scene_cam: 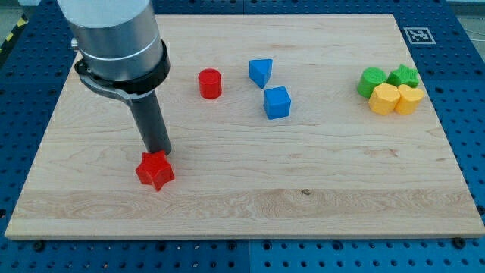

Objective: Place the arm close to the red circle

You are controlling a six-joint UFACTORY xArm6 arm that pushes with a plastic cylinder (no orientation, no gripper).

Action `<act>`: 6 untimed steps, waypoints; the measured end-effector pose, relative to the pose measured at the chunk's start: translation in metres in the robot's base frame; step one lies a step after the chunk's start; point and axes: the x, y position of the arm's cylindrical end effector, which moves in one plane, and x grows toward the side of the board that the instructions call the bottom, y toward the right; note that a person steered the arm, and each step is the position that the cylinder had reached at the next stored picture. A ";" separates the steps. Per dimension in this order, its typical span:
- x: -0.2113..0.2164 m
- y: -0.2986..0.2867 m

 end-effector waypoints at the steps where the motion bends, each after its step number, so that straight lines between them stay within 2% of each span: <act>1: -0.004 -0.005; 2: -0.058 -0.020; 3: -0.145 -0.025; 4: -0.201 -0.020; 5: -0.201 0.005; 6: -0.180 0.030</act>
